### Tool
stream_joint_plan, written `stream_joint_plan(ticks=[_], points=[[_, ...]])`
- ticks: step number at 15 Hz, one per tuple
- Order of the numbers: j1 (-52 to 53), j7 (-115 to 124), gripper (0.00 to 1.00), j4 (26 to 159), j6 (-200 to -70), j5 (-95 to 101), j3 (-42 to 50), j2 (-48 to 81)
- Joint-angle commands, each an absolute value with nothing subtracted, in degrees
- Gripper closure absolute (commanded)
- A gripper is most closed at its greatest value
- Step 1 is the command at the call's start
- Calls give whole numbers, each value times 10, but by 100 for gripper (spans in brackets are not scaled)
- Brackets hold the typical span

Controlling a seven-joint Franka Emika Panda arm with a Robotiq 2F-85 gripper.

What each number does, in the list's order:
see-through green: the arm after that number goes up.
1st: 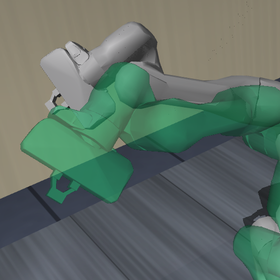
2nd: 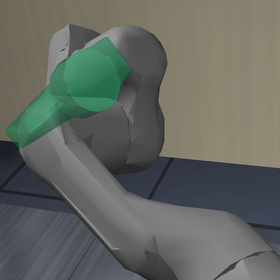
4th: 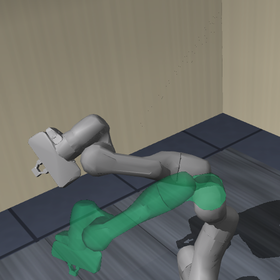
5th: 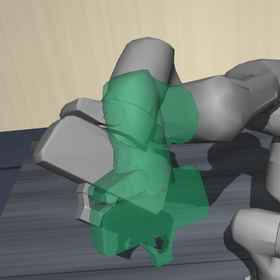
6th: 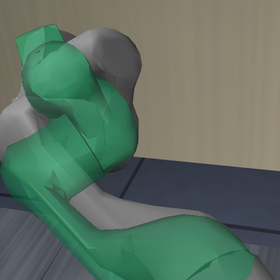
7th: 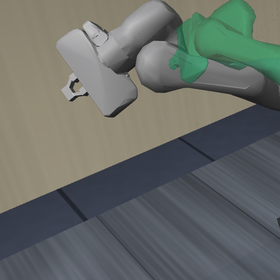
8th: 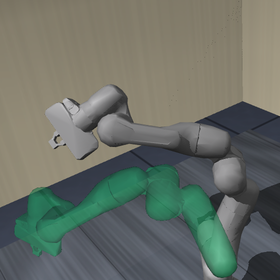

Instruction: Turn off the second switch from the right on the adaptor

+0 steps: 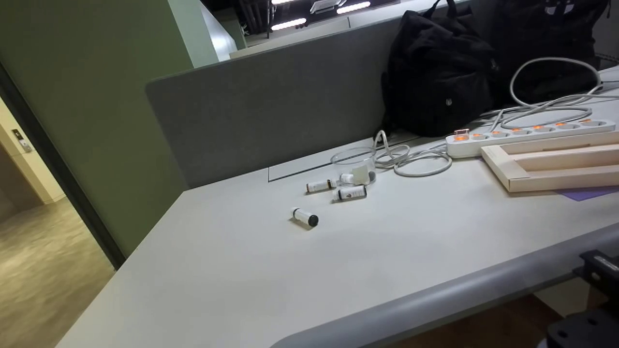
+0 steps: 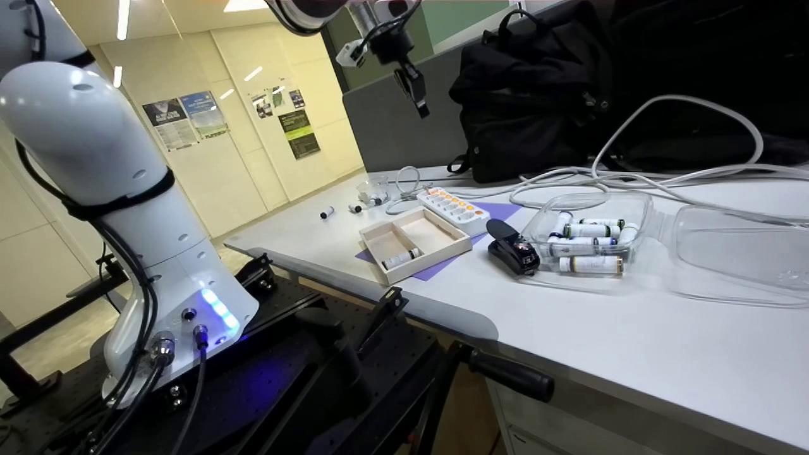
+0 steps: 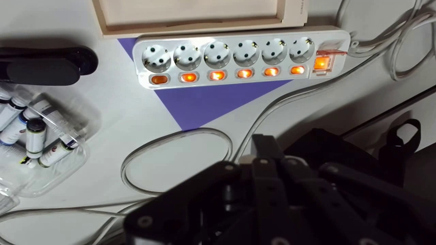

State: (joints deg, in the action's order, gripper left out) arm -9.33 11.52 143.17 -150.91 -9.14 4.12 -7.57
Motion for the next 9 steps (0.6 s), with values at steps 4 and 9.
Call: stream_joint_plan(ticks=[4,9], points=[[-86,119,99,1431,-1507,-88,49,-77],[-89,100,100,1408,-1543,-123,68,-1]])
